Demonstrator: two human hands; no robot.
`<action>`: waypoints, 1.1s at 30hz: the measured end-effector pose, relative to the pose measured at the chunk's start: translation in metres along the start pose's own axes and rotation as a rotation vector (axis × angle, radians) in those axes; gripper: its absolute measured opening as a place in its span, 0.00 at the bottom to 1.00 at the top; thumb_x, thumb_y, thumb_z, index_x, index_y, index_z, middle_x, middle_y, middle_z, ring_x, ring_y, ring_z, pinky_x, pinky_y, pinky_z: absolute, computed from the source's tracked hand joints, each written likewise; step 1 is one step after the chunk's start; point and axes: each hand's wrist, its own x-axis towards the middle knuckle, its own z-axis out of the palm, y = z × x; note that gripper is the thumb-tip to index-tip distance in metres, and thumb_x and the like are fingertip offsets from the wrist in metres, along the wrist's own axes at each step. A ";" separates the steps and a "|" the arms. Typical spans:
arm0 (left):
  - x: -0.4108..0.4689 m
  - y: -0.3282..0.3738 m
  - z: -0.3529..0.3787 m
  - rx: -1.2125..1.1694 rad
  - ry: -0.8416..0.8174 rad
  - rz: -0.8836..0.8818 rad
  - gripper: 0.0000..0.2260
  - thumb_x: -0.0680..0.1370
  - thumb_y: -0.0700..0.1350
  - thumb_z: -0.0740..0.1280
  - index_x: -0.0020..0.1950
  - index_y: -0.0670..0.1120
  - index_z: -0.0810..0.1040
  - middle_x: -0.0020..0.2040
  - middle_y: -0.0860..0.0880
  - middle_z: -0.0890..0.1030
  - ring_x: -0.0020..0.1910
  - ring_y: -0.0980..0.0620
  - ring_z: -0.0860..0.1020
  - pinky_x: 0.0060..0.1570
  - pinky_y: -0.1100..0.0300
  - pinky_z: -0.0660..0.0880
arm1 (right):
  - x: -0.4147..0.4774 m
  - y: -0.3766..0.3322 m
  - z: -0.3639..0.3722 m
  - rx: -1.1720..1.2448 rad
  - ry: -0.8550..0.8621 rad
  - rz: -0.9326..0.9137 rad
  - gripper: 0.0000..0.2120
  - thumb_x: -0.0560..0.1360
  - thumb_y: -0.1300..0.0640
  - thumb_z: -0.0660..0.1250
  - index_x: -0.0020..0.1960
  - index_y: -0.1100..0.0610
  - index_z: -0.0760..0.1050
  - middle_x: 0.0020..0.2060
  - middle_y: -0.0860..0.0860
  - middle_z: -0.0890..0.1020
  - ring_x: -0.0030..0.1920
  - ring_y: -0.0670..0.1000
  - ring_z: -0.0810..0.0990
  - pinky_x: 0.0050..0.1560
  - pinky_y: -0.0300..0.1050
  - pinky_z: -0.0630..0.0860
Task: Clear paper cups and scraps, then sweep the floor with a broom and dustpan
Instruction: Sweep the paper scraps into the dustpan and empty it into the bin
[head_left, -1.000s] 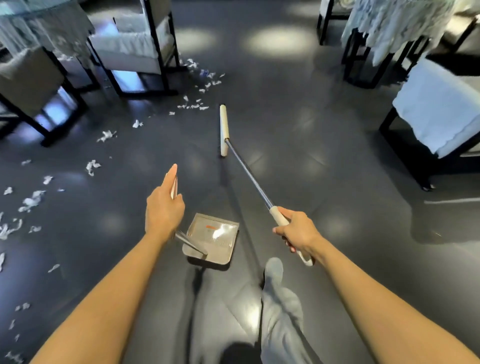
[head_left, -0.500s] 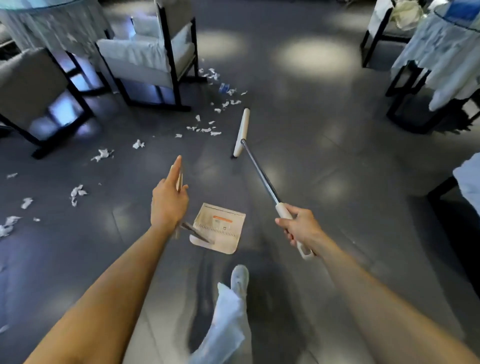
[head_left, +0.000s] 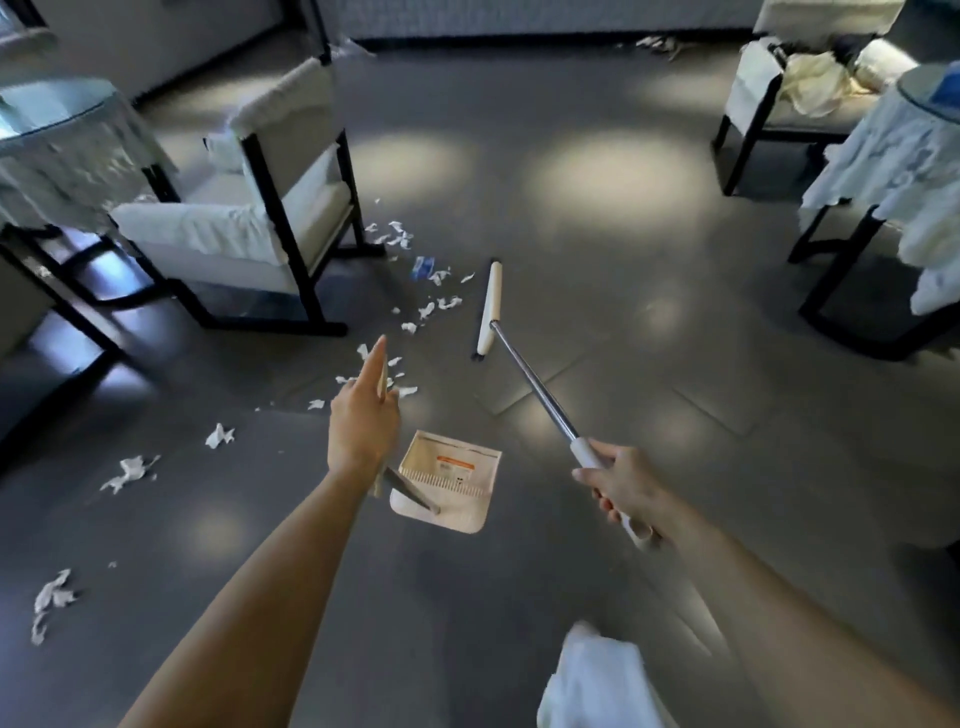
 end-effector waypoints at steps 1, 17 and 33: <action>0.028 0.007 0.021 0.005 0.006 -0.009 0.31 0.77 0.37 0.64 0.75 0.61 0.61 0.62 0.43 0.79 0.60 0.44 0.76 0.54 0.59 0.67 | 0.033 -0.013 -0.014 -0.012 -0.004 -0.009 0.25 0.78 0.65 0.65 0.73 0.54 0.66 0.26 0.53 0.69 0.19 0.45 0.65 0.18 0.35 0.65; 0.462 0.143 0.271 -0.075 0.142 -0.171 0.32 0.76 0.36 0.67 0.75 0.57 0.63 0.65 0.44 0.77 0.63 0.47 0.75 0.59 0.61 0.67 | 0.521 -0.249 -0.209 -0.144 -0.170 -0.079 0.26 0.75 0.62 0.69 0.72 0.53 0.68 0.19 0.46 0.72 0.17 0.44 0.68 0.19 0.36 0.67; 0.948 0.222 0.438 -0.049 0.242 -0.227 0.29 0.77 0.36 0.65 0.75 0.55 0.64 0.64 0.44 0.78 0.58 0.50 0.76 0.52 0.68 0.64 | 0.984 -0.533 -0.307 -0.112 -0.252 -0.076 0.26 0.78 0.65 0.64 0.75 0.57 0.63 0.26 0.54 0.68 0.18 0.46 0.65 0.18 0.35 0.64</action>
